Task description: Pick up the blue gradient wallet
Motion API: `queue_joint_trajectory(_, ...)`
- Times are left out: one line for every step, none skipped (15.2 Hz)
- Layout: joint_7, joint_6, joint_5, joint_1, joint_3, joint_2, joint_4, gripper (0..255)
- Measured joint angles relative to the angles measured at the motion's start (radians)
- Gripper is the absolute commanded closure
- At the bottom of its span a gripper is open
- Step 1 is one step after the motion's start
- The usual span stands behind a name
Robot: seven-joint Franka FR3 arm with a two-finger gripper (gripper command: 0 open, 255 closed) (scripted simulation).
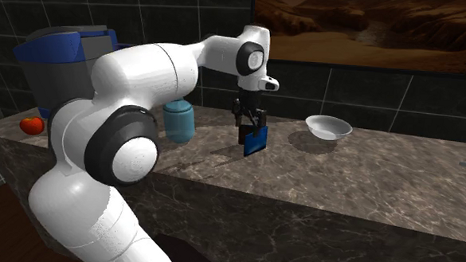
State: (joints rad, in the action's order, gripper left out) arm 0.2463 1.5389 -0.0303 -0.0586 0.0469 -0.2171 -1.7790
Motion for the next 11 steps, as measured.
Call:
queue_joint_trajectory(0.010,-0.018,0.001,-0.004,-0.003,0.037,0.036,0)
queue_joint_trajectory(0.016,-0.021,0.002,-0.006,-0.003,0.060,0.052,0)
queue_joint_trajectory(0.019,-0.016,0.003,-0.007,-0.003,0.074,0.056,0)
queue_joint_trajectory(0.021,-0.006,0.003,-0.007,-0.003,0.077,0.046,0)
queue_joint_trajectory(0.023,0.006,0.002,-0.006,-0.003,0.075,0.031,0)
queue_joint_trajectory(0.022,0.021,0.002,-0.007,-0.003,0.073,0.014,0)
queue_joint_trajectory(0.020,0.032,0.003,-0.008,-0.004,0.072,0.002,0)
queue_joint_trajectory(0.020,0.046,0.002,-0.007,-0.004,0.070,-0.014,0)
queue_joint_trajectory(0.020,0.056,0.002,-0.007,-0.004,0.071,-0.024,0)
queue_joint_trajectory(0.020,0.062,0.002,-0.008,-0.004,0.070,-0.032,255)
queue_joint_trajectory(0.020,0.066,0.002,-0.008,-0.004,0.069,-0.036,255)
